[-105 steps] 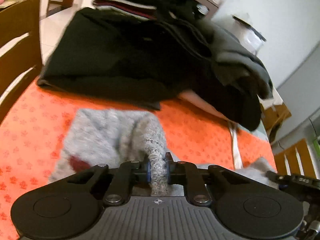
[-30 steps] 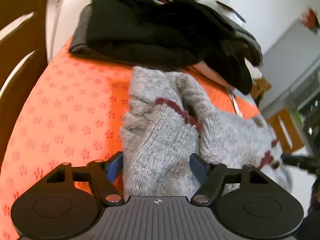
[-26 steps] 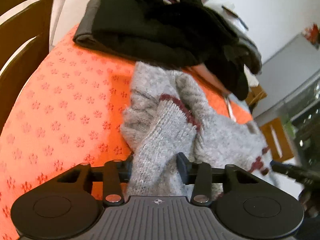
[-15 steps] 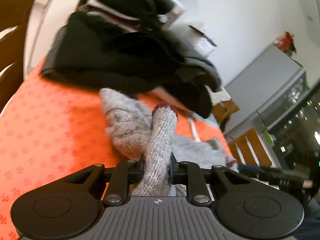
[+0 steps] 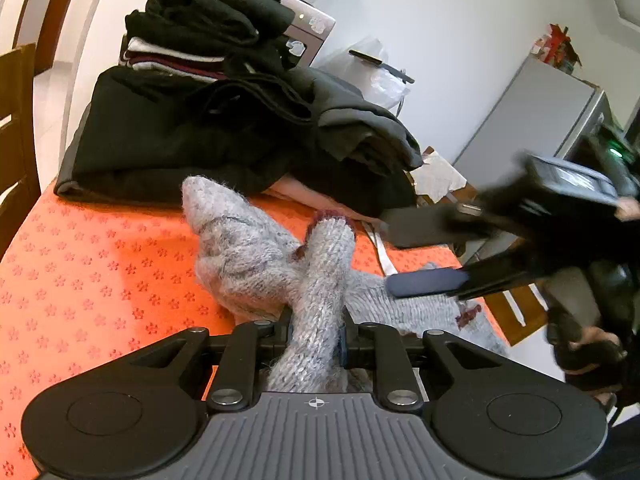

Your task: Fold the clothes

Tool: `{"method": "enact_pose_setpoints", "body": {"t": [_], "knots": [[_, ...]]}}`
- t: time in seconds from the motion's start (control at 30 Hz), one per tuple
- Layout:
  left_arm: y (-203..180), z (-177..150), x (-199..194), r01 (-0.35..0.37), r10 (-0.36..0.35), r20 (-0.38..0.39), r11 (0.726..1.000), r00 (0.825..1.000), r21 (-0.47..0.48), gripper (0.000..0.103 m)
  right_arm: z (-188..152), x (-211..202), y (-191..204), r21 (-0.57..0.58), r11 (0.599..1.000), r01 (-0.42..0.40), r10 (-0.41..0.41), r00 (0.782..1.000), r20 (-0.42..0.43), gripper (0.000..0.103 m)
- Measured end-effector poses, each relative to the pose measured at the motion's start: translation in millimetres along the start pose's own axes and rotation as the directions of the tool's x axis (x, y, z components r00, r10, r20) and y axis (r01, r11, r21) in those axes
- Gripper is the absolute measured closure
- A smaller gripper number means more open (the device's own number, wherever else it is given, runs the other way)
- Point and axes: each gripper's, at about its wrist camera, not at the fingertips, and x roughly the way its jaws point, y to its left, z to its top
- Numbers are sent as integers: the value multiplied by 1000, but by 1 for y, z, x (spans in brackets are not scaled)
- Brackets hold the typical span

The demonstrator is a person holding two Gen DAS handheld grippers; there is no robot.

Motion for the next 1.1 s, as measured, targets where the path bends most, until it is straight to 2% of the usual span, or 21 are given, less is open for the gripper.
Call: {"method": "enact_pose_setpoints", "body": {"t": [0.23, 0.4, 0.57, 0.63, 0.7, 0.73, 0.8, 0.93, 1.0, 1.1], "knots": [[-13, -8, 0, -21, 20, 18, 998, 1000, 64, 80, -1, 36, -8, 108, 993, 46, -38, 997, -74, 13], [-19, -10, 2, -22, 21, 12, 995, 1000, 102, 80, 0, 52, 1, 71, 994, 82, -73, 989, -126, 12], [-20, -12, 5, 16, -15, -7, 993, 1000, 113, 77, -4, 63, 0, 72, 987, 142, -129, 979, -155, 12], [-21, -13, 4, 33, -31, -15, 993, 999, 117, 73, -7, 64, -3, 87, 984, 158, -144, 978, -149, 19], [-20, -12, 0, 61, -58, -28, 991, 998, 116, 65, -9, 62, -11, 131, 979, 158, -139, 981, -138, 32], [-18, -11, -5, 85, -82, -32, 990, 996, 111, 65, -11, 61, -15, 152, 976, 157, -137, 982, -132, 35], [-11, -8, -17, 139, -137, -41, 988, 990, 73, 60, -12, 56, -20, 183, 972, 148, -128, 985, -117, 47], [6, 0, -49, 240, -240, -34, 971, 970, -17, 50, -13, 48, -24, 174, 976, 131, -114, 988, -101, 57], [13, 4, -66, 242, -243, -7, 969, 970, -39, 48, -11, 40, -23, 155, 982, 112, -100, 991, -87, 60], [24, 11, -83, 202, -200, 44, 978, 979, -56, 45, -9, 12, -22, 161, 985, 58, -50, 997, -53, 62]]}}
